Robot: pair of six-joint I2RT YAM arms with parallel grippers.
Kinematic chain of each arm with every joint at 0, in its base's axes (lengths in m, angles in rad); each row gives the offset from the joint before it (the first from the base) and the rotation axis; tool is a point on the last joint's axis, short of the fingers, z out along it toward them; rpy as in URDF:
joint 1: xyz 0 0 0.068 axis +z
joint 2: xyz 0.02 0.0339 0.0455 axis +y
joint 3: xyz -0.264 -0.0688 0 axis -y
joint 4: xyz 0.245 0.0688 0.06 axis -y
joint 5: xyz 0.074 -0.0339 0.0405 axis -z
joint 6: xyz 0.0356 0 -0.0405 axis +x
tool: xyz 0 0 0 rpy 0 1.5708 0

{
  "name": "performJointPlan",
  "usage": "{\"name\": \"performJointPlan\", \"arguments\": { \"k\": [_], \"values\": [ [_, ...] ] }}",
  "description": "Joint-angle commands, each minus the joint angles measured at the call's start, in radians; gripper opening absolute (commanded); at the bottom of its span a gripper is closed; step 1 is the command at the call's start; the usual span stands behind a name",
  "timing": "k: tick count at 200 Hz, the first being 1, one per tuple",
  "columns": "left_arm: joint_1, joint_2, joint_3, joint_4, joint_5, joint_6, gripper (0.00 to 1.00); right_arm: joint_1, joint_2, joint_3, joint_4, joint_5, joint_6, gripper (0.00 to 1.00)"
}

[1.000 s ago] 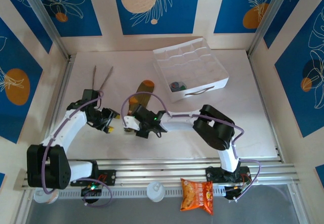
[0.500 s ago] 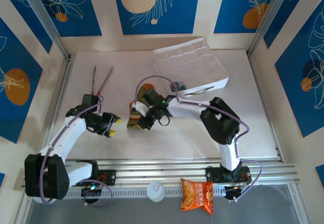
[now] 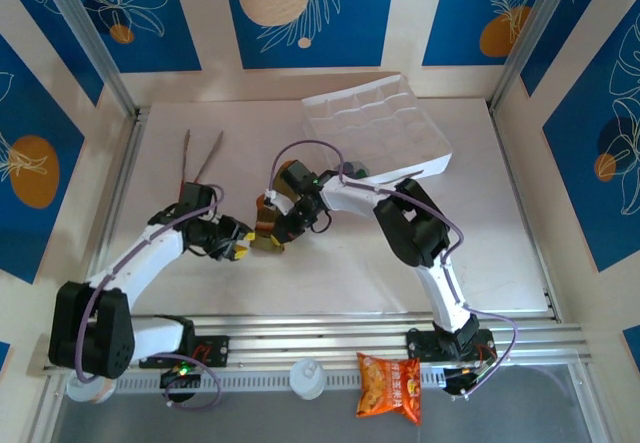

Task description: Roll the socks

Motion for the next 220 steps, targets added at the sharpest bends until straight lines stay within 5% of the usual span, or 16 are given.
{"name": "performJointPlan", "arguments": {
  "k": [1,38,63,104,201,220],
  "values": [
    [-0.029,0.062,0.031,0.075,0.013,0.0,0.33,-0.011,0.038,0.058,-0.067,-0.016,0.028,0.0],
    [-0.042,0.134,0.063,0.062,-0.038,0.046,0.25,-0.029,0.098,0.132,-0.134,-0.006,0.066,0.0],
    [-0.042,0.164,0.096,0.049,-0.092,0.1,0.44,-0.035,0.114,0.153,-0.149,-0.013,0.079,0.0],
    [-0.042,0.235,0.125,0.082,-0.119,0.136,0.51,-0.043,0.135,0.179,-0.167,-0.03,0.087,0.0],
    [-0.054,0.416,0.165,0.1,-0.196,0.081,0.4,-0.046,0.135,0.173,-0.144,-0.047,0.092,0.0],
    [-0.057,0.463,0.196,0.048,-0.211,0.06,0.34,-0.038,0.117,0.15,-0.118,-0.035,0.079,0.1]
  ]
}}
